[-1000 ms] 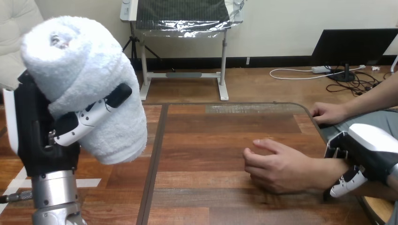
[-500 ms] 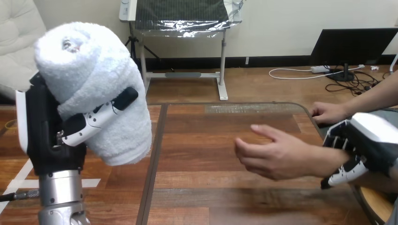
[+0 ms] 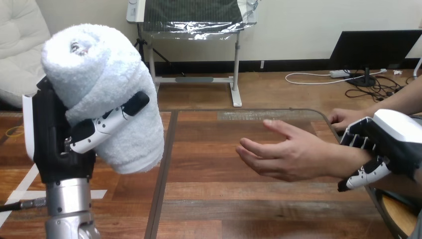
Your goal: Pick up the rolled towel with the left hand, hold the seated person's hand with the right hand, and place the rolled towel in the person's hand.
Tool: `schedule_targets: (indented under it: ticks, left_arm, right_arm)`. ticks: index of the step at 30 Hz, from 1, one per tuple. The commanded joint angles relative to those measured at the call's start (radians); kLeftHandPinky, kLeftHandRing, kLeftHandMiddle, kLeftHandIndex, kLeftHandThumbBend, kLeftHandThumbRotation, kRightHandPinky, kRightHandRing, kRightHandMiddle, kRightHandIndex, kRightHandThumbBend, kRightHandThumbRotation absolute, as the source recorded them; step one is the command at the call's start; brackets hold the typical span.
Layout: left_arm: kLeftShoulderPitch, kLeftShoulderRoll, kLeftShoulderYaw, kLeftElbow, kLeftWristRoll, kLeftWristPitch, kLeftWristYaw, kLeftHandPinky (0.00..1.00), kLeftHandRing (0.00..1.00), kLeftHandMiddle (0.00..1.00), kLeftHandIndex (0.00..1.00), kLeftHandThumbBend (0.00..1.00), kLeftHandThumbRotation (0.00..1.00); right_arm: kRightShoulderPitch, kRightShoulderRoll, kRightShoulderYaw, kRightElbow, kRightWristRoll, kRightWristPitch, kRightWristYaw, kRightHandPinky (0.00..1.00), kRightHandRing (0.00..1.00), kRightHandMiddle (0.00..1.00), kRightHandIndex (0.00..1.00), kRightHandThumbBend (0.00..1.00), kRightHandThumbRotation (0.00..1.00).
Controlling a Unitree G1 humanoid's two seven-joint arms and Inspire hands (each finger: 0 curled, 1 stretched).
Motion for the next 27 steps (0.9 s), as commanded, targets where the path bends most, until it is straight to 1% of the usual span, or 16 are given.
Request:
schedule_targets:
  ticks: [1,7,10,12,16,19,22,27]
  left_arm:
    - [-0.112,0.002,-0.008,0.019,0.000,-0.027,-0.001,0.18,0.25,0.32,0.37,0.51,0.00]
    - [-0.145,0.007,-0.004,0.064,0.033,-0.032,0.013,0.19,0.25,0.33,0.37,0.52,0.00]
    - [-0.166,0.010,-0.004,0.096,0.048,-0.045,0.017,0.19,0.25,0.33,0.37,0.52,0.00]
    - [-0.183,0.010,-0.005,0.124,0.056,-0.056,0.018,0.19,0.25,0.33,0.37,0.52,0.00]
    - [-0.206,0.007,-0.009,0.160,0.060,-0.066,0.018,0.20,0.26,0.33,0.37,0.53,0.00]
    - [-0.227,0.005,-0.012,0.196,0.066,-0.083,0.016,0.20,0.26,0.33,0.37,0.53,0.00]
    - [-0.249,0.004,-0.015,0.234,0.065,-0.098,0.011,0.21,0.26,0.34,0.37,0.53,0.00]
    - [-0.285,-0.003,-0.021,0.293,0.069,-0.109,0.009,0.21,0.27,0.34,0.37,0.53,0.00]
  right_arm:
    - [-0.018,0.020,-0.006,-0.011,0.017,-0.005,0.006,0.36,0.39,0.44,0.47,0.95,0.06]
    - [-0.018,0.020,-0.014,-0.035,0.018,0.003,0.014,0.36,0.39,0.44,0.47,0.95,0.06]
    - [-0.019,0.022,-0.019,-0.047,0.018,0.016,0.020,0.36,0.40,0.45,0.47,0.95,0.07]
    - [-0.020,0.022,-0.022,-0.055,0.018,0.016,0.018,0.36,0.40,0.44,0.47,0.95,0.07]
    - [-0.023,0.021,-0.026,-0.066,0.021,0.020,0.022,0.36,0.39,0.44,0.47,0.96,0.07]
    - [-0.024,0.021,-0.031,-0.077,0.026,0.028,0.029,0.35,0.39,0.44,0.47,0.96,0.07]
    - [-0.026,0.022,-0.035,-0.089,0.032,0.046,0.041,0.35,0.39,0.44,0.47,0.96,0.08]
    - [-0.030,0.024,-0.043,-0.093,0.043,0.034,0.047,0.35,0.39,0.44,0.47,0.96,0.09]
